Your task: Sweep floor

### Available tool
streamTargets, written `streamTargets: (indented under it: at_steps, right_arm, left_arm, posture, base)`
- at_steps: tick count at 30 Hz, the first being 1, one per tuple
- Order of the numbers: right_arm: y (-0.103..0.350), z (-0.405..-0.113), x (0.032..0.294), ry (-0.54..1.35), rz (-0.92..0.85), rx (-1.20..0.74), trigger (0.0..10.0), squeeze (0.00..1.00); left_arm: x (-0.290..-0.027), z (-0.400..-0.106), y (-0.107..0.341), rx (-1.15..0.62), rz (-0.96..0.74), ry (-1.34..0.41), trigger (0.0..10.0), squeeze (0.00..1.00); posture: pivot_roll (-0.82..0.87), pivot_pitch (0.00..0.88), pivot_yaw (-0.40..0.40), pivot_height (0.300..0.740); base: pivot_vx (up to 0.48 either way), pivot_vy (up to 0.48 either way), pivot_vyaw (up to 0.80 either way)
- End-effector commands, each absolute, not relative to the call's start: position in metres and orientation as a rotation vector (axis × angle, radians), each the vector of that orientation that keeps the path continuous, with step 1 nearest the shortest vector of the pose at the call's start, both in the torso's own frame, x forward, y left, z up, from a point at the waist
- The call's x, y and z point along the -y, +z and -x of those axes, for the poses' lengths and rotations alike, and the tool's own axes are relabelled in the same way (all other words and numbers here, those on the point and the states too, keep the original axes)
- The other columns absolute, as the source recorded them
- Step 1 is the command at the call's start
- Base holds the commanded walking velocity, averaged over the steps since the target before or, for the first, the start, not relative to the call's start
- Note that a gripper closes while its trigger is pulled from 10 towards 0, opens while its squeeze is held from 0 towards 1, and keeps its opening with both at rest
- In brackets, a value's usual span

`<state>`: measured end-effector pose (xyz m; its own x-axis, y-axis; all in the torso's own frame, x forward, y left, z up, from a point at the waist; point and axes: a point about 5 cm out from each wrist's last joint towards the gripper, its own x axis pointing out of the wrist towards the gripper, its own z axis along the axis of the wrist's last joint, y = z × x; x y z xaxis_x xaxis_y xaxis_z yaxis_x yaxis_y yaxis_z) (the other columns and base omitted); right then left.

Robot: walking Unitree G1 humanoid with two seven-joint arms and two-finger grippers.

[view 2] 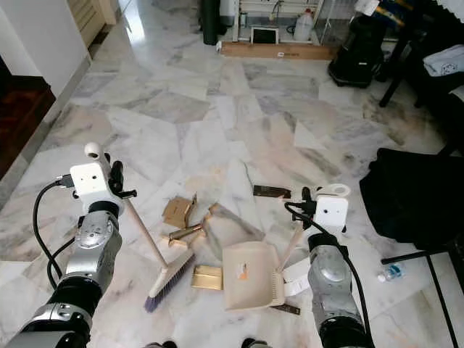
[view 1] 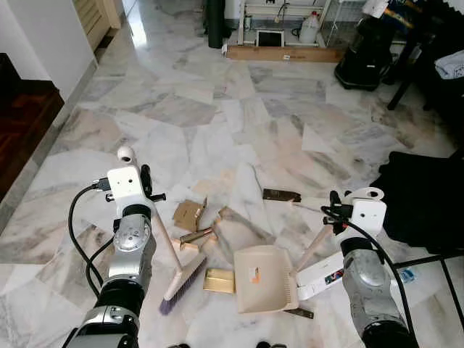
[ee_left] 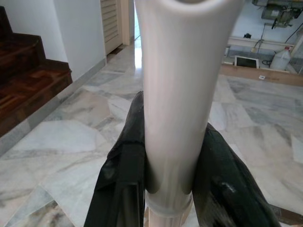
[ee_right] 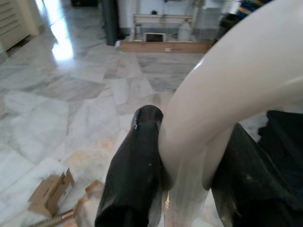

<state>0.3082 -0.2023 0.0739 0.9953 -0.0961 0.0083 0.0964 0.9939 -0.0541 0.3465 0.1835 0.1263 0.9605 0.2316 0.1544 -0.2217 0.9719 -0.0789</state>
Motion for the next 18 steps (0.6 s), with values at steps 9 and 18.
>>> streamTargets:
  at_steps: [9,18]
  right_arm:
    - [0.069,-0.303,0.203,-0.091,0.134,-0.017,10.0,0.0]
    - [0.065,-0.305,0.205,-0.139,0.195,-0.06,10.0,0.0]
  left_arm:
    - [-0.187,-0.34,0.133,0.192,0.028,0.234,10.0,0.0]
    - [-0.191,-0.337,0.149,0.245,0.017,0.259,10.0,0.0]
  posture:
    - [-0.03,0.224,-0.034,0.74]
    - [-0.02,0.244,-0.048,0.74]
  base:
    - [0.0,0.0,0.0]
    - [0.0,0.0,0.0]
